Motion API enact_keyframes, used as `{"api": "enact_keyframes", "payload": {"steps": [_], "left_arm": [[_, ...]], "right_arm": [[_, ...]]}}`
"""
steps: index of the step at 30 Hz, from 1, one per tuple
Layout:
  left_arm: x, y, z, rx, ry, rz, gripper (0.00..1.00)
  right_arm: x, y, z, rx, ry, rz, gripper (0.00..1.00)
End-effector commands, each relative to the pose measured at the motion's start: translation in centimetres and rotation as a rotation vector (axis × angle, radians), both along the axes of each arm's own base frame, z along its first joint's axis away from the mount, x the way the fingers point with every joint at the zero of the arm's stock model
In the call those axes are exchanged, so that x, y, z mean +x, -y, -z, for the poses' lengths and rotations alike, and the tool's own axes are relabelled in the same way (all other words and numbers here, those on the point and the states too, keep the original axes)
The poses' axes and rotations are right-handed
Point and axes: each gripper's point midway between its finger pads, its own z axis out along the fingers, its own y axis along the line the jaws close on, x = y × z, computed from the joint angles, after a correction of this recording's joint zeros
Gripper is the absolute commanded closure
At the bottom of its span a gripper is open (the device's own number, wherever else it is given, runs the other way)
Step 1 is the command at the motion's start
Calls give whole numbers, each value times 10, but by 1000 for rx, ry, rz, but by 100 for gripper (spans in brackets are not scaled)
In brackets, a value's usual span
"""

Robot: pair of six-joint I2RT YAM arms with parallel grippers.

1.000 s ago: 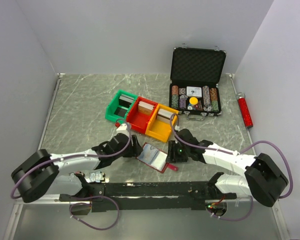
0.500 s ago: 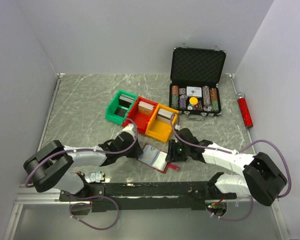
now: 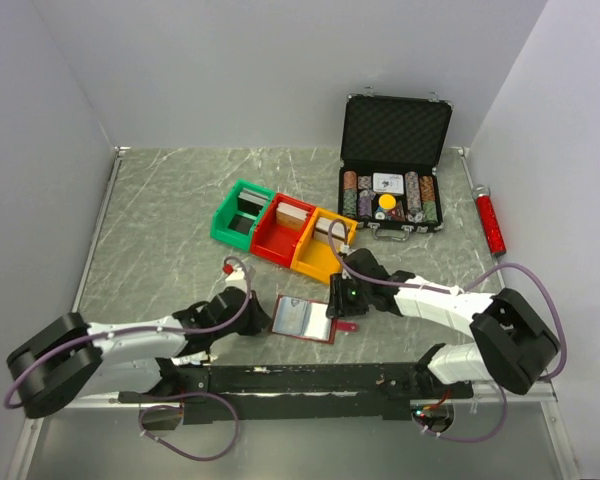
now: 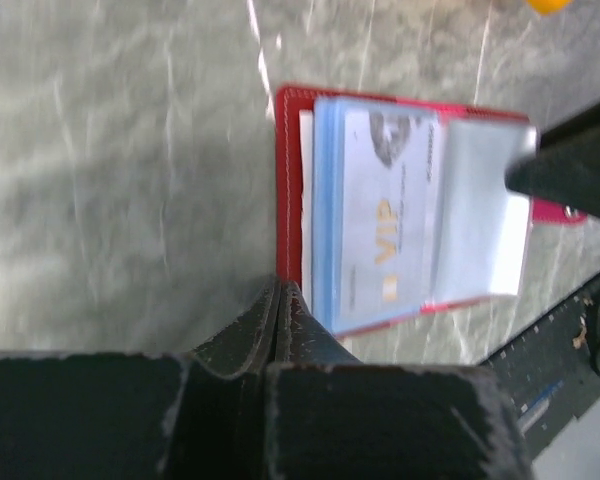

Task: Take the credit cards out of the card holder
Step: Remove the credit card from the card holder.

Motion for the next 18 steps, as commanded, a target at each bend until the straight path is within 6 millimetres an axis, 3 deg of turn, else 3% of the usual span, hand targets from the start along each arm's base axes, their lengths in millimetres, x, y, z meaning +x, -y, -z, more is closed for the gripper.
{"api": "enact_keyframes", "payload": {"steps": [1,7,10,12,14,18], "left_arm": [[-9,-10,-4,-25,-10,-99,99],[-14,-21,-18,-56,17,-166,96],[-11,-31,-30,-60,55,-193,81],[-7,-31,-44,-79,95,-187,60],[-5,-26,-58,-103,135,-164,47],[0,1,-84,-147,216,-49,45]], "right_arm": [[13,1,1,-56,32,-25,52],[23,4,-13,-87,73,-23,49],[26,17,-36,-120,139,-2,46],[29,19,-58,-104,196,0,44],[26,7,-81,-23,250,-38,44],[15,-32,-109,185,272,-131,46]]}}
